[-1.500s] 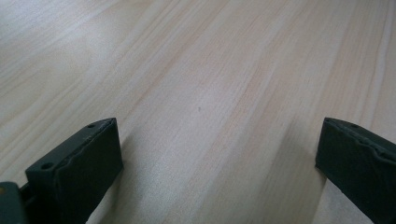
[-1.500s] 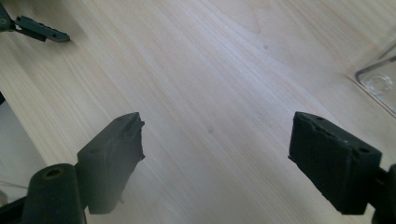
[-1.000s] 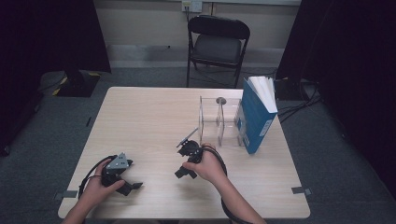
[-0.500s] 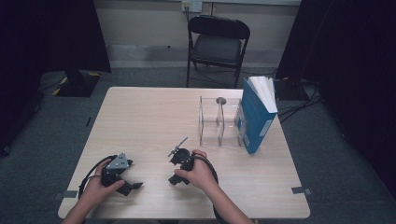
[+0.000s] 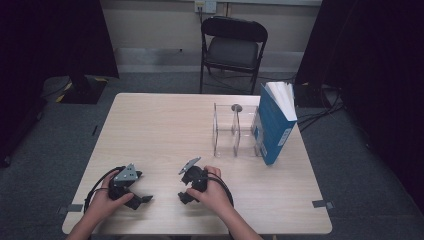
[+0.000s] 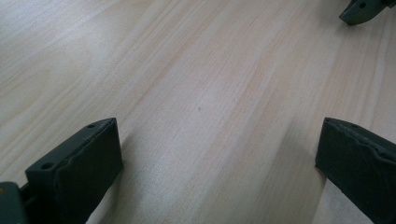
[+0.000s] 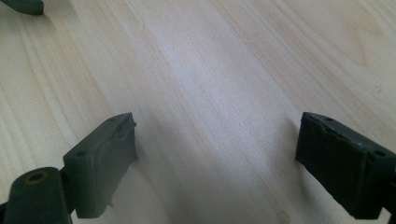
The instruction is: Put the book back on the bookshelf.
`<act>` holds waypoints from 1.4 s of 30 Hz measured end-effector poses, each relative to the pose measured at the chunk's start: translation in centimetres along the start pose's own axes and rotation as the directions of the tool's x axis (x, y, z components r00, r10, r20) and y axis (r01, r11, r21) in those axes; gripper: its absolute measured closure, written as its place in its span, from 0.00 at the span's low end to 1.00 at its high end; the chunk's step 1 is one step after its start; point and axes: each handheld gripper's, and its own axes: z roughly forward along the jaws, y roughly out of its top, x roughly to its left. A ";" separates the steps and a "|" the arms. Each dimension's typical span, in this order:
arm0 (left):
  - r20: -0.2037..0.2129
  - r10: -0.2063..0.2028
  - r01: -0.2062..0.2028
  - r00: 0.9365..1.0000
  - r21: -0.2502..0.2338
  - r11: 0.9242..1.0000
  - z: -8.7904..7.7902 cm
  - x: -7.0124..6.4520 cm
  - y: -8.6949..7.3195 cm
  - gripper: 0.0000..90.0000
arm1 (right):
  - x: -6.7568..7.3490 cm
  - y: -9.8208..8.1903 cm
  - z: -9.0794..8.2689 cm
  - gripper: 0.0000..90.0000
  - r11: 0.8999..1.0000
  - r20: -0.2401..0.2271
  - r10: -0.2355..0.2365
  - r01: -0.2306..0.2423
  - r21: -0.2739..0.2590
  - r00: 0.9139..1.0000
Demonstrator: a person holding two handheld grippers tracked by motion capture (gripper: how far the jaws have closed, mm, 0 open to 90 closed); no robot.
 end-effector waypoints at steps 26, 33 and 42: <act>0.000 0.000 0.000 1.000 0.000 1.000 0.0 0.0 0.0 0.00 | 0.4 -2.5 0.6 0.13 0.968 0.025 0.058 -0.050 -0.246 0.998; 0.000 0.000 0.000 1.000 0.000 1.000 0.0 0.0 0.0 0.00 | 0.6 -2.5 0.6 0.12 0.968 0.039 0.070 -0.058 -0.244 0.997; 0.000 -0.001 0.001 1.000 0.002 1.000 0.0 0.0 0.0 0.00 | 0.5 -2.5 0.6 0.12 0.968 0.039 0.070 -0.058 -0.243 0.997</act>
